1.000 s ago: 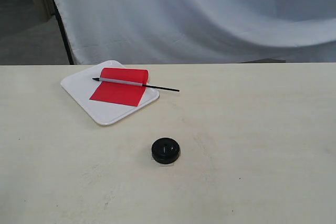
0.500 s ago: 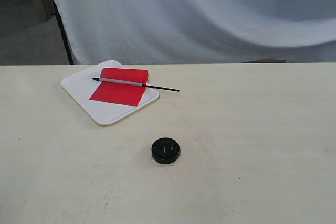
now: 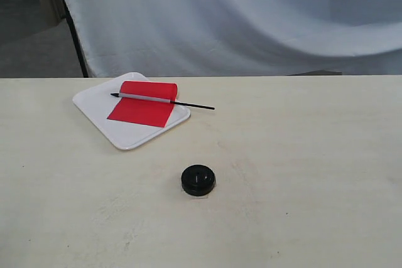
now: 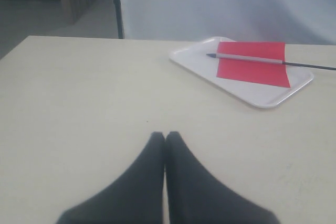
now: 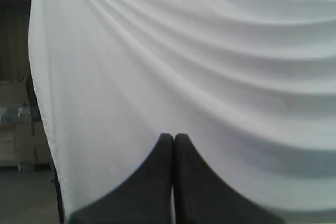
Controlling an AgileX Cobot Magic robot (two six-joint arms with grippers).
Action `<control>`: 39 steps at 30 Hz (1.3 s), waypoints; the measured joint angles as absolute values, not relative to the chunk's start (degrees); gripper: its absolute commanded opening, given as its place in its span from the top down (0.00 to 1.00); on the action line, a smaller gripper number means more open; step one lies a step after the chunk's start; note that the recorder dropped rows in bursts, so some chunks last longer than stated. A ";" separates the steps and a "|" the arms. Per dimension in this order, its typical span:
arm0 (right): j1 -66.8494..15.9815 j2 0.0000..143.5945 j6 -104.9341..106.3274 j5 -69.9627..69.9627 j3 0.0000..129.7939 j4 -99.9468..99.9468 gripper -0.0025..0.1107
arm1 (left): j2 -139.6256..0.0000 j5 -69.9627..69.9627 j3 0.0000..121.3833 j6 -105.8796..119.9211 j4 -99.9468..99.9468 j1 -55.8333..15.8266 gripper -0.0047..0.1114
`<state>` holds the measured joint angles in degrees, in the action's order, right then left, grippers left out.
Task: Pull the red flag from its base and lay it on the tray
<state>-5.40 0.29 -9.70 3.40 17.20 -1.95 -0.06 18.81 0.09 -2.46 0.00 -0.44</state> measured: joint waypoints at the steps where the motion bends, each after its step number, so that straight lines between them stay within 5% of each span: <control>1: -5.49 0.29 -9.84 4.55 16.62 -1.96 0.98 | -0.06 18.81 0.09 -2.46 0.00 -0.44 0.96; 12: -5.63 0.29 -9.40 -1.68 0.69 -1.76 0.98 | -0.06 18.81 0.09 -2.46 0.00 -0.44 0.96; 39: -5.63 0.29 -8.63 13.60 0.17 -0.72 0.98 | -0.06 18.81 0.09 -2.46 0.00 -0.44 0.96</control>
